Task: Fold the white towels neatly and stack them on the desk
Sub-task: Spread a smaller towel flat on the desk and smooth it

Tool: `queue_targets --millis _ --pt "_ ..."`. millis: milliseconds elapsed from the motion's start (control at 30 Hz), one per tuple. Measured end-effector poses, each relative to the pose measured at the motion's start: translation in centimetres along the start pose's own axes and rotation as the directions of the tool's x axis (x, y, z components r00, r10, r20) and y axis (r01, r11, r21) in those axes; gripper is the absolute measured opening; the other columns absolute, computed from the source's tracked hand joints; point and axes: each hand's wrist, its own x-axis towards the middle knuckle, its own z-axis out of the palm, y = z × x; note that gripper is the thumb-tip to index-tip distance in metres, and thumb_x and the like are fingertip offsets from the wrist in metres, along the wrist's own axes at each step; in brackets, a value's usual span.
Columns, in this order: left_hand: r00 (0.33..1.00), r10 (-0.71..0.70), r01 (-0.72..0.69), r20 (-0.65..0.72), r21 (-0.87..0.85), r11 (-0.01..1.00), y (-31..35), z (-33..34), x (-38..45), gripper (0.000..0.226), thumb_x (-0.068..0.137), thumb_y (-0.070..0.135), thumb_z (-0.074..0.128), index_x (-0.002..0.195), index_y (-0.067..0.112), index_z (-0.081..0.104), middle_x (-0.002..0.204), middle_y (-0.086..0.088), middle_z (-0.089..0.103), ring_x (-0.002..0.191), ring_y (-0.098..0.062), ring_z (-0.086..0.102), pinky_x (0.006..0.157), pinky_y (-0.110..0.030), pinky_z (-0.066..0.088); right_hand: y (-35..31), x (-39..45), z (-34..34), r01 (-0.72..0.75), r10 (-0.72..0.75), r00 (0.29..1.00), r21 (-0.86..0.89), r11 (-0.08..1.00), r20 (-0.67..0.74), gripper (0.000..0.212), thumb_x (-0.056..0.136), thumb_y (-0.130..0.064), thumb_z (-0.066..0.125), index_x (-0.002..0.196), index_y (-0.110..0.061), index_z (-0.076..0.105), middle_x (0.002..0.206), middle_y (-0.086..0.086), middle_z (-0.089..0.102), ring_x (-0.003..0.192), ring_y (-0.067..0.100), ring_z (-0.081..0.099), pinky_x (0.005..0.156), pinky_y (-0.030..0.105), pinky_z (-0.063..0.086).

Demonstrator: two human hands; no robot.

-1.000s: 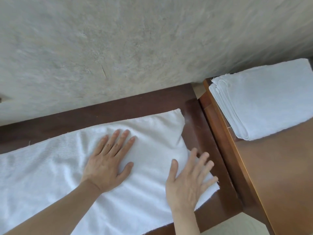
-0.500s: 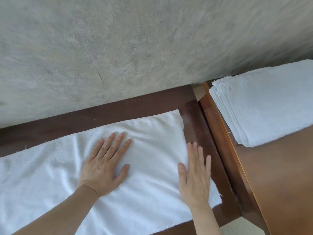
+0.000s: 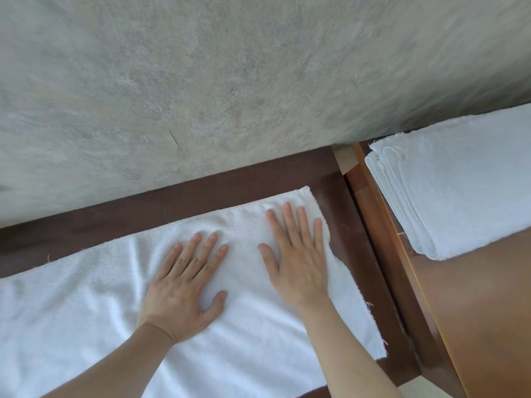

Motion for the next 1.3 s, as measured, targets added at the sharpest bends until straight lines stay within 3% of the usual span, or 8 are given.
queue_targets --millis 300,400,467,700,833,967,1167,1300 --pt "1.0 -0.009 0.009 -0.013 -0.006 1.0 0.0 0.1 0.1 0.079 0.088 0.054 0.045 0.158 0.023 0.026 0.167 0.0 0.017 0.154 -0.023 0.018 0.12 -0.052 0.023 0.2 1.0 -0.6 -0.23 0.231 0.971 0.027 0.973 -0.059 0.069 0.104 -0.058 0.016 0.162 -0.021 0.006 0.17 0.003 0.0 0.156 0.026 -0.005 0.124 0.057 0.004" --pt "1.0 -0.005 0.005 -0.02 -0.002 1.0 0.0 0.1 0.1 0.079 0.088 0.054 0.046 0.158 0.023 0.027 0.167 0.0 0.017 0.154 -0.023 0.018 0.121 -0.051 0.022 -2.5 -2.3 0.2 0.085 -0.085 0.996 0.04 0.996 -0.005 0.066 0.104 -0.057 0.027 0.162 -0.027 0.014 0.169 0.003 0.006 0.156 0.025 0.0 0.124 0.057 0.01" --pt "1.0 -0.005 0.004 -0.022 -0.006 1.0 0.0 0.1 0.1 0.079 0.088 0.054 0.046 0.158 0.023 0.028 0.167 0.0 0.018 0.153 -0.023 0.018 0.121 -0.051 0.022 -1.7 -2.7 0.6 0.19 -0.19 0.982 -0.007 0.982 0.019 0.064 0.104 -0.058 0.029 0.161 -0.03 0.017 0.169 0.003 0.007 0.156 0.024 0.001 0.123 0.056 0.016" --pt "0.999 -0.009 0.009 -0.043 -0.008 1.0 0.1 0.2 0.1 0.079 0.087 0.054 0.045 0.158 0.024 0.026 0.167 0.0 0.018 0.154 -0.022 0.018 0.122 -0.051 0.02 4.3 0.1 -1.5 -0.171 0.171 0.985 -0.076 0.982 -0.017 0.068 0.104 -0.06 0.009 0.162 -0.024 0.007 0.169 0.007 0.003 0.156 0.029 0.0 0.123 0.057 0.01" --pt "0.998 -0.002 0.002 -0.056 -0.004 1.0 0.1 0.2 0.1 0.079 0.087 0.054 0.045 0.158 0.023 0.027 0.167 0.0 0.018 0.154 -0.022 0.016 0.123 -0.05 0.019 -2.2 -0.9 -1.6 0.06 -0.06 0.998 0.036 0.998 -0.001 0.068 0.104 -0.059 0.015 0.162 -0.024 0.009 0.17 0.005 0.001 0.156 0.026 -0.006 0.125 0.053 0.0" --pt "0.996 0.002 -0.002 -0.088 -0.005 1.0 0.0 0.3 0.0 0.079 0.087 0.054 0.047 0.157 0.022 0.029 0.166 -0.001 0.021 0.154 -0.022 0.018 0.123 -0.049 0.02 -4.9 -0.8 0.6 0.226 -0.227 0.974 0.034 0.973 0.021 0.062 0.105 -0.057 0.026 0.161 -0.032 0.017 0.169 0.0 0.005 0.156 0.021 -0.001 0.124 0.053 0.012" --pt "0.997 0.001 -0.001 -0.073 0.005 1.0 0.0 0.5 -0.1 0.08 0.089 0.055 0.045 0.158 0.022 0.025 0.167 0.0 0.018 0.154 -0.022 0.015 0.122 -0.051 0.021 -1.0 1.5 0.0 -0.069 0.069 0.998 -0.009 0.998 -0.012 0.064 0.104 -0.054 0.016 0.162 -0.029 0.007 0.17 0.002 -0.001 0.156 0.021 -0.007 0.125 0.052 0.004" --pt "0.995 0.006 -0.007 -0.099 -0.013 1.0 0.1 0.6 0.0 0.081 0.089 0.055 0.045 0.158 0.02 0.025 0.166 -0.001 0.019 0.154 -0.021 0.016 0.123 -0.05 0.02 -3.9 -0.1 -1.2 -0.182 0.185 0.983 0.111 0.977 -0.019 0.066 0.103 -0.053 0.011 0.162 -0.023 0.008 0.169 0.003 -0.001 0.156 0.023 -0.006 0.125 0.051 -0.005"
